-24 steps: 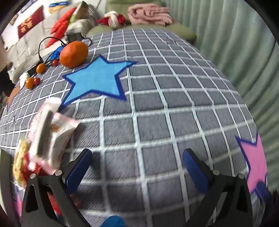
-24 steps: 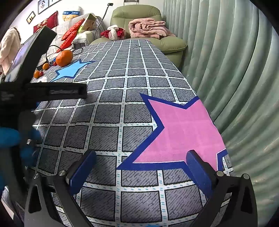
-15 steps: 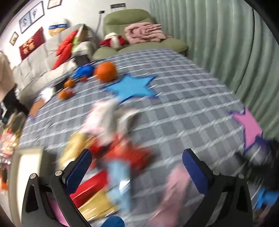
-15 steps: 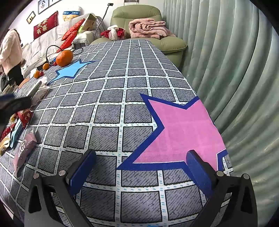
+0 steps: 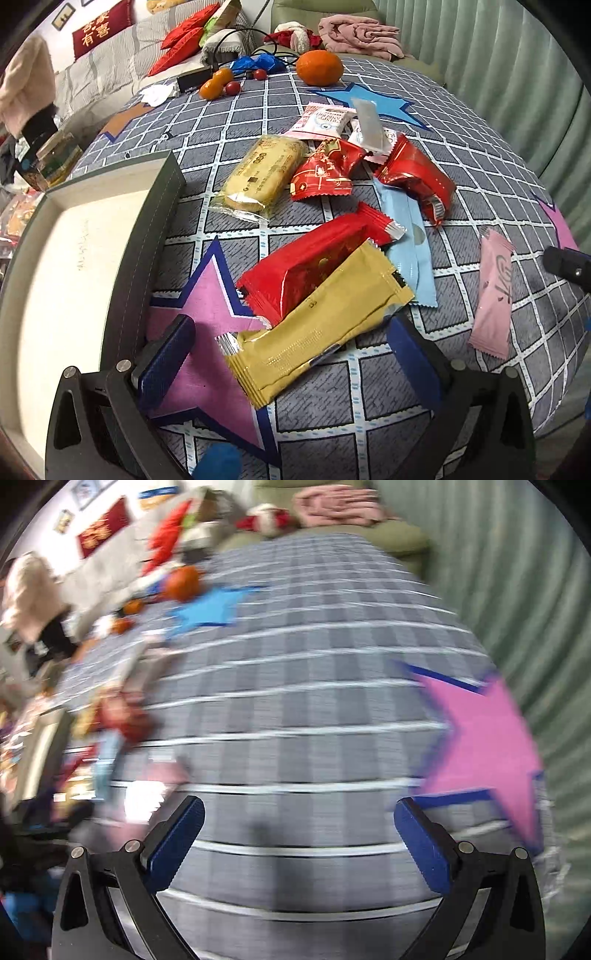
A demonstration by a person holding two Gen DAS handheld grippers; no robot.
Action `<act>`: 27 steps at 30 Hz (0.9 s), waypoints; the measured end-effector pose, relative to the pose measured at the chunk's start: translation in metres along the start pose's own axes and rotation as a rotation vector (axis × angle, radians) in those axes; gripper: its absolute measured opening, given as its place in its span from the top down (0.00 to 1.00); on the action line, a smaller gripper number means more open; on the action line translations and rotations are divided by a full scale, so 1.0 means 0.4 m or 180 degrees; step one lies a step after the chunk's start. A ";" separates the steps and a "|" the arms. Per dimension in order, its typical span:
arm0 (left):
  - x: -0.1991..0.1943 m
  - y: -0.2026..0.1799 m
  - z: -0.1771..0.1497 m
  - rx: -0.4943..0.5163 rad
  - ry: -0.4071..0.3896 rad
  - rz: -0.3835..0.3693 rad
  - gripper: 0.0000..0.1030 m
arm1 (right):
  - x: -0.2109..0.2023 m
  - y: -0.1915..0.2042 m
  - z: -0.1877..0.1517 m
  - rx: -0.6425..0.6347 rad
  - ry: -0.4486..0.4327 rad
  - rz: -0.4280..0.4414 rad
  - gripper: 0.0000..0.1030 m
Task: Organize snacks
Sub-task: 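Move left gripper to the gold bar while right gripper approaches the pink bar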
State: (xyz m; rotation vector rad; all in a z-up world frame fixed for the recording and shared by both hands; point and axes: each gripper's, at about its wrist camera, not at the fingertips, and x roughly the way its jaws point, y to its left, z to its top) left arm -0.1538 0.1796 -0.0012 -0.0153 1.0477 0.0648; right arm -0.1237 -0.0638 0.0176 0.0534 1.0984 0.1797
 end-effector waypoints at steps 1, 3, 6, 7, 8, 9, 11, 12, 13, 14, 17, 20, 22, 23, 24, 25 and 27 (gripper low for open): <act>0.002 -0.003 -0.004 -0.0011 -0.0002 -0.0017 0.00 | 0.010 0.045 0.009 -0.0078 0.0016 0.0048 0.00; 0.001 -0.009 0.000 -0.0021 0.0079 -0.0011 0.00 | 0.040 0.121 0.020 -0.0238 0.0071 0.0020 0.00; 0.006 -0.017 0.014 -0.0092 0.0316 -0.0030 0.00 | 0.103 0.200 0.028 -0.0525 0.0195 -0.0231 0.00; 0.004 -0.024 0.014 -0.0065 0.0328 0.0005 0.00 | 0.123 0.211 0.026 -0.0622 0.0238 -0.0324 0.00; -0.009 -0.039 0.009 0.0035 0.0291 0.0026 0.02 | 0.135 0.206 0.022 -0.0653 0.0258 -0.0399 0.00; -0.014 -0.051 -0.001 0.0087 0.0227 0.0004 0.06 | 0.134 0.192 0.013 -0.0632 0.0280 -0.0419 0.00; -0.034 -0.086 -0.031 0.0225 0.0168 -0.0083 0.06 | 0.119 0.133 -0.002 -0.0554 0.0219 -0.0385 0.00; -0.043 -0.104 -0.047 0.0275 0.0164 -0.0211 0.09 | 0.112 0.106 -0.007 -0.0526 0.0206 -0.0372 0.00; -0.049 -0.114 -0.058 0.0300 0.0140 -0.0278 0.09 | 0.106 0.080 -0.014 -0.0517 0.0170 -0.0373 0.00; -0.061 -0.128 -0.070 0.0346 0.0121 -0.0311 0.10 | 0.099 0.047 -0.019 -0.0493 0.0131 -0.0384 0.00; -0.075 -0.126 -0.090 0.0319 0.0053 -0.0310 0.10 | 0.072 -0.010 -0.030 -0.0435 0.0039 -0.0405 0.00; -0.070 -0.105 -0.074 0.0250 0.0081 -0.0178 0.09 | 0.055 -0.001 -0.051 -0.0493 -0.0136 -0.0378 0.00; -0.060 -0.098 -0.060 0.0203 0.0126 -0.0153 0.09 | 0.051 0.004 -0.064 -0.0491 -0.0260 -0.0374 0.00; -0.056 -0.096 -0.057 0.0199 0.0137 -0.0189 0.09 | 0.050 0.005 -0.067 -0.0491 -0.0311 -0.0372 0.00; -0.052 -0.105 -0.052 0.0245 0.0148 -0.0192 0.09 | 0.052 0.004 -0.069 -0.0498 -0.0381 -0.0369 0.00; -0.047 -0.122 -0.049 0.0358 0.0156 -0.0178 0.09 | 0.045 0.007 -0.075 -0.0498 -0.0396 -0.0364 0.00; -0.044 -0.144 -0.048 0.0556 0.0089 -0.0153 0.07 | 0.047 0.008 -0.070 -0.0501 -0.0390 -0.0359 0.00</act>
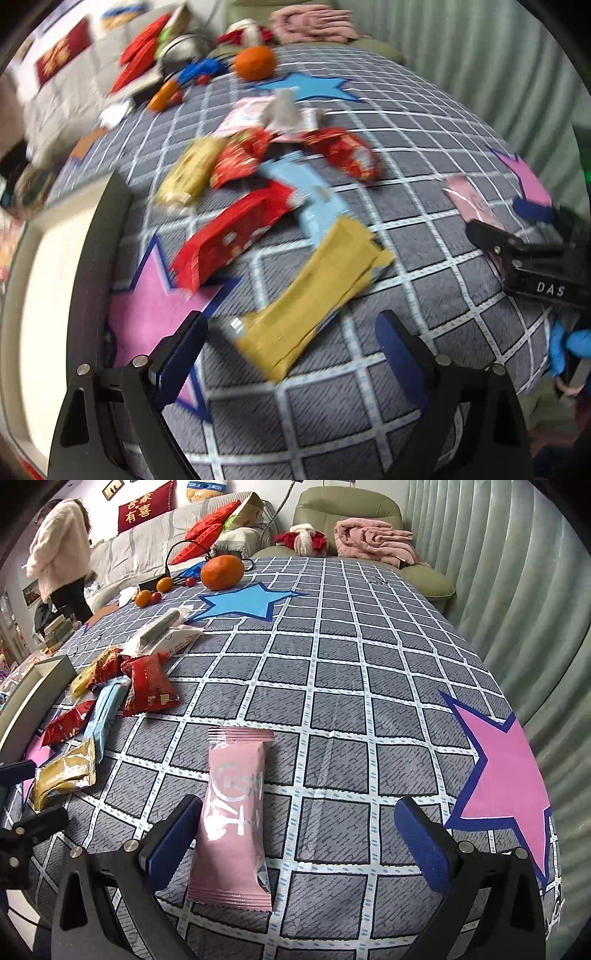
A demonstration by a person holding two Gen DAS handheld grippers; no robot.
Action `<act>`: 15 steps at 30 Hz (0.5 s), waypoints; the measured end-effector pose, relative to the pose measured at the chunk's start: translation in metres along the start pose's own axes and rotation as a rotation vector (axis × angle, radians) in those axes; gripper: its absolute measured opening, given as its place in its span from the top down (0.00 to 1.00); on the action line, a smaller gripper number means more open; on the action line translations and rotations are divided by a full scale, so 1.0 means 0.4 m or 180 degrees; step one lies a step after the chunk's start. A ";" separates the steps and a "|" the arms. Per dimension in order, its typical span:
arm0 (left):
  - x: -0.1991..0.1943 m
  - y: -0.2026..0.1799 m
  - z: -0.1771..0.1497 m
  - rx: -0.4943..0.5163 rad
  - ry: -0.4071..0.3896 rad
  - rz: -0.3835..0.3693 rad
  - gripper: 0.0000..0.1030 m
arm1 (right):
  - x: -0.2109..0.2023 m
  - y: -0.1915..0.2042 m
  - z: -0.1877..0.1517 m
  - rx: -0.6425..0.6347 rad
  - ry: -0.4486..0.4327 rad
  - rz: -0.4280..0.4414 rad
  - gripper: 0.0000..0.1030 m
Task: Organize snacks
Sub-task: 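Move left gripper to the gold bar while right gripper approaches the pink bar, then close left gripper on the gold bar while right gripper grasps the pink bar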
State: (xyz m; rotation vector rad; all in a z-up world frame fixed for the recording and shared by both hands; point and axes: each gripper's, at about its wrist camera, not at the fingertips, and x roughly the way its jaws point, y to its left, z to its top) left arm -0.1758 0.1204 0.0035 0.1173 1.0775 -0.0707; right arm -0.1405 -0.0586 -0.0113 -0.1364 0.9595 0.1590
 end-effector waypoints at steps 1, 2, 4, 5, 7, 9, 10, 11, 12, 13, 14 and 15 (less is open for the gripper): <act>-0.001 -0.006 0.003 0.0060 -0.0013 0.0038 0.05 | -0.004 -0.002 -0.010 0.0005 -0.0007 0.0002 0.00; 0.001 -0.015 0.009 0.0127 -0.0037 0.0093 0.03 | -0.003 -0.002 -0.011 0.0002 -0.0019 0.0003 0.00; 0.007 -0.010 0.017 0.0116 -0.0053 0.0098 0.00 | 0.001 0.001 -0.007 0.0003 -0.0024 0.0004 0.00; 0.007 0.001 0.024 0.0065 -0.0015 0.0056 0.00 | 0.001 0.000 -0.007 0.0003 -0.0023 0.0004 0.00; 0.016 0.027 0.028 -0.0132 0.0077 -0.0089 0.00 | 0.003 0.000 -0.006 0.0002 -0.0022 0.0003 0.00; 0.012 0.027 0.023 -0.0120 0.0012 -0.0090 0.00 | 0.004 0.000 -0.005 0.0002 -0.0021 0.0003 0.00; 0.012 0.027 0.019 -0.0141 0.0001 -0.0122 0.00 | 0.005 0.000 -0.006 0.0003 -0.0019 0.0003 0.00; 0.018 0.022 0.016 -0.0158 -0.0021 -0.0149 0.00 | 0.006 0.000 -0.005 0.0001 -0.0017 0.0004 0.00; 0.020 0.020 0.016 -0.0163 -0.0030 -0.0160 0.00 | 0.008 0.000 -0.006 -0.0004 -0.0006 0.0007 0.00; 0.018 0.018 0.017 -0.0161 -0.0032 -0.0165 0.00 | 0.003 -0.002 -0.010 -0.0008 0.0001 0.0013 0.00; 0.024 0.014 0.019 -0.0169 -0.0027 -0.0176 0.00 | 0.003 -0.001 -0.007 -0.0014 0.0017 0.0017 0.00; 0.024 0.012 0.024 -0.0170 0.0013 -0.0162 0.00 | 0.002 -0.002 -0.005 -0.0022 0.0045 0.0021 0.00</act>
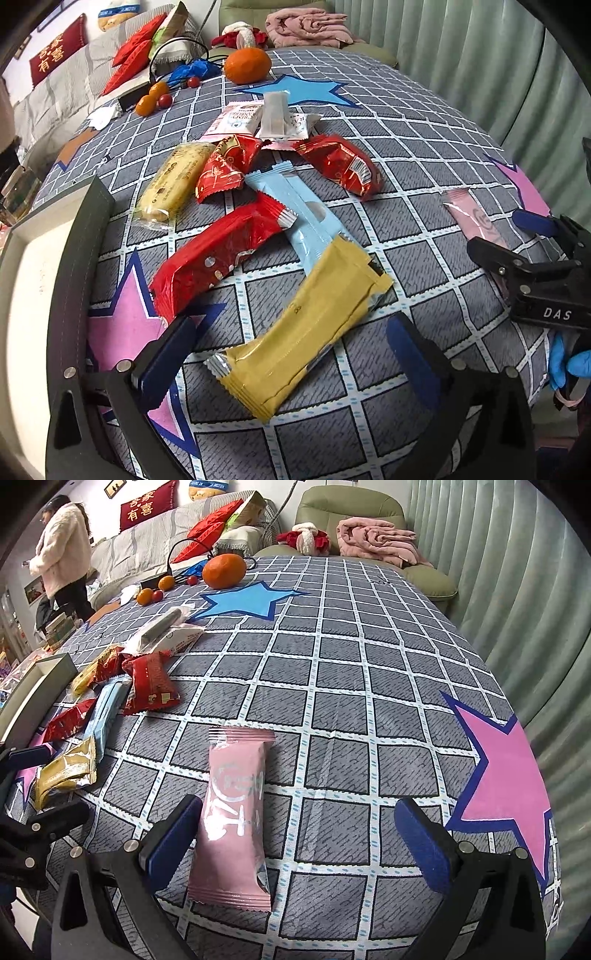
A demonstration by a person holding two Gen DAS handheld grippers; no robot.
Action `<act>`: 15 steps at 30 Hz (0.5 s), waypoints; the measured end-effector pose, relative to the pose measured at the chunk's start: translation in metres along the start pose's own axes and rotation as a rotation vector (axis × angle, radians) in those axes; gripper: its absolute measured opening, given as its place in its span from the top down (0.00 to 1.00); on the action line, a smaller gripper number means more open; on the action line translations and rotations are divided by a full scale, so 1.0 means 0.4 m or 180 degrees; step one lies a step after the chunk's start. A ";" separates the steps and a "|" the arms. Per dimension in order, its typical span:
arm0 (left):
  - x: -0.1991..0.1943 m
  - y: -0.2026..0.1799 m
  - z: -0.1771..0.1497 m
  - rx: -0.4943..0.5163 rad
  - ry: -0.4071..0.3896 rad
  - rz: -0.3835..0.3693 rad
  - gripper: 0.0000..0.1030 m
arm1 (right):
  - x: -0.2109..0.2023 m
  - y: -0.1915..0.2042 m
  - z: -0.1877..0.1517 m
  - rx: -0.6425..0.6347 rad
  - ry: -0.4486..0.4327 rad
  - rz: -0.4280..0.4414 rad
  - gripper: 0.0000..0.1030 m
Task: Organize snacks
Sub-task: 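Close left gripper on the gold bar while right gripper grasps the pink bar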
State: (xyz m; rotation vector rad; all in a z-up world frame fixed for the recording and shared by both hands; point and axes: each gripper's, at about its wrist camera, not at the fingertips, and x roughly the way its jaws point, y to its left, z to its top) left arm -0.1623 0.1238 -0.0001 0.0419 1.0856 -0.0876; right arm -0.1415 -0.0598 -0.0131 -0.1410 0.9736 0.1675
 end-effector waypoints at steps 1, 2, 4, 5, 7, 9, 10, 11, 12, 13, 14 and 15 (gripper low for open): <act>0.002 -0.003 0.007 0.0008 0.0041 0.0025 0.00 | 0.003 0.000 0.011 -0.0011 0.0084 0.0002 0.00; 0.005 -0.014 0.018 0.0061 0.0075 0.0086 0.01 | 0.008 0.002 0.023 -0.0006 0.0179 0.0000 0.00; -0.005 -0.040 0.023 0.0247 0.0072 0.0131 0.08 | 0.020 0.006 0.049 0.0035 0.0412 0.0003 0.00; -0.009 -0.039 0.018 0.0335 0.0069 0.0112 0.17 | 0.023 0.008 0.056 0.0037 0.0466 0.0018 0.00; -0.020 -0.047 0.016 0.0336 0.0089 -0.0027 0.41 | 0.030 0.023 0.064 -0.0012 0.0550 0.0040 0.01; -0.025 -0.037 0.014 0.0243 0.0103 -0.0136 0.77 | 0.025 0.037 0.067 -0.0080 0.0563 0.0049 0.10; -0.029 -0.030 0.010 0.0201 0.0107 -0.0109 0.77 | 0.019 0.039 0.068 -0.0086 0.0554 0.0060 0.23; -0.032 -0.025 0.007 0.0150 0.0113 -0.0113 0.77 | 0.012 0.042 0.070 -0.0089 0.0539 0.0065 0.34; -0.038 -0.017 0.004 0.0101 0.0112 -0.0142 0.77 | 0.002 0.042 0.073 -0.0078 0.0524 0.0093 0.59; -0.048 -0.007 -0.002 0.0050 0.0091 -0.0188 0.77 | -0.006 0.037 0.073 -0.0037 0.0523 0.0157 0.74; -0.059 -0.002 -0.003 0.0027 0.0055 -0.0202 0.77 | -0.013 0.029 0.070 0.0049 0.0519 0.0298 0.74; -0.070 0.002 -0.008 0.0017 0.0016 -0.0212 0.77 | -0.018 0.026 0.068 0.0104 0.0520 0.0390 0.74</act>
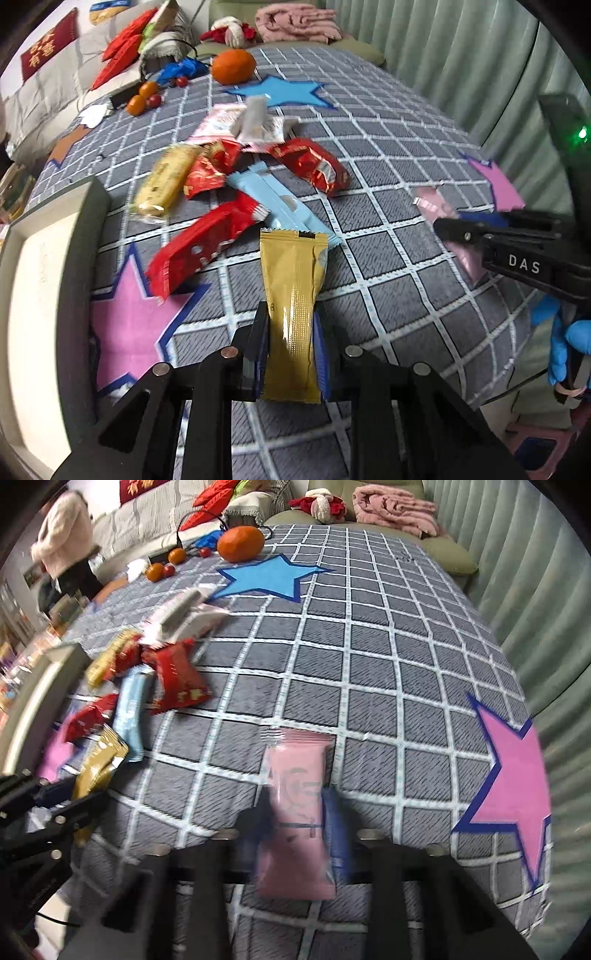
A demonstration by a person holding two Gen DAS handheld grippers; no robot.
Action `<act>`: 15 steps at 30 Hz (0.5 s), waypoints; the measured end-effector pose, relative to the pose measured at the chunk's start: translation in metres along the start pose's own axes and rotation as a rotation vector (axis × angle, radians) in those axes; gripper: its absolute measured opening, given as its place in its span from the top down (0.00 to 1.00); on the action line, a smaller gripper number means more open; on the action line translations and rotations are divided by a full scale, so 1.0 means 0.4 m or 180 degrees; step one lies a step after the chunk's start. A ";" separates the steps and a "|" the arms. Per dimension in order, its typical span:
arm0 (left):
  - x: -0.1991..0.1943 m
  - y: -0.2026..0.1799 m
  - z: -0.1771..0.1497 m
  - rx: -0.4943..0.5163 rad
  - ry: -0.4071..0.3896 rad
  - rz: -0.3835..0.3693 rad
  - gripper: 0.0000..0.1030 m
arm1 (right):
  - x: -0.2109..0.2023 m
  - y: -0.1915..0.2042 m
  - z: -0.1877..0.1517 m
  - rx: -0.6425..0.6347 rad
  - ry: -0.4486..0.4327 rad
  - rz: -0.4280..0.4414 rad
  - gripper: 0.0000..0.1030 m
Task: Organize snacks
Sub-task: 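Close left gripper on the gold bar while right gripper grasps the pink bar, then carry the gold bar and pink bar with both grippers over the white tray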
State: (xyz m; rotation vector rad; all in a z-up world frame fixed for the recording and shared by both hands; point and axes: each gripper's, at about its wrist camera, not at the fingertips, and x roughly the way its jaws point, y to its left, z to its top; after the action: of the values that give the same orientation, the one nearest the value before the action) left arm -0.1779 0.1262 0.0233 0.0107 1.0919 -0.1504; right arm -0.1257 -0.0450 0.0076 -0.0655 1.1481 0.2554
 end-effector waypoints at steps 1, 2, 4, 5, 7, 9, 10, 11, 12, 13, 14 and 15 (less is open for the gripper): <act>-0.017 0.007 -0.007 -0.0009 -0.0054 -0.0006 0.77 | -0.004 -0.001 -0.005 0.0050 0.0002 0.0089 0.74; -0.029 0.013 -0.011 -0.0007 -0.0083 -0.0007 0.77 | -0.007 0.001 -0.010 0.0064 0.0001 0.0116 0.74; -0.051 0.026 -0.013 -0.0022 -0.0128 0.0018 0.77 | -0.014 0.011 -0.020 0.0050 -0.0003 0.0150 0.74; -0.059 0.028 -0.017 -0.0039 -0.0157 0.0028 0.77 | -0.016 0.017 -0.024 0.0046 -0.0001 0.0166 0.74; -0.079 0.044 -0.018 -0.0075 -0.0211 0.0014 0.77 | -0.021 0.026 -0.030 0.0052 0.0000 0.0200 0.74; -0.101 0.061 -0.020 -0.0118 -0.0279 0.0006 0.77 | -0.025 0.034 -0.028 0.0059 -0.0007 0.0245 0.74; -0.108 0.070 -0.023 -0.0134 -0.0296 0.0002 0.77 | -0.026 0.039 -0.027 0.0044 -0.0004 0.0242 0.74; -0.115 0.078 -0.026 -0.0157 -0.0305 0.0023 0.77 | -0.024 0.043 -0.027 0.0018 0.0011 0.0212 0.74; -0.120 0.086 -0.029 -0.0182 -0.0315 0.0031 0.77 | -0.014 0.049 -0.025 -0.0024 0.0053 0.0159 0.74; -0.126 0.094 -0.031 -0.0209 -0.0326 0.0032 0.77 | -0.004 0.052 -0.024 -0.0050 0.0096 0.0123 0.73; -0.132 0.098 -0.036 -0.0224 -0.0341 0.0041 0.77 | 0.000 0.053 -0.028 -0.0064 0.0119 0.0096 0.72; -0.136 0.102 -0.039 -0.0236 -0.0352 0.0038 0.77 | -0.002 0.056 -0.026 -0.0085 0.0098 0.0071 0.66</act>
State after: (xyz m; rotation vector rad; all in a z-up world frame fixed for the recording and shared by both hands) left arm -0.2110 0.1743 0.0615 -0.0569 0.9861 -0.0985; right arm -0.1407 -0.0252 0.0058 -0.0803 1.1765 0.2904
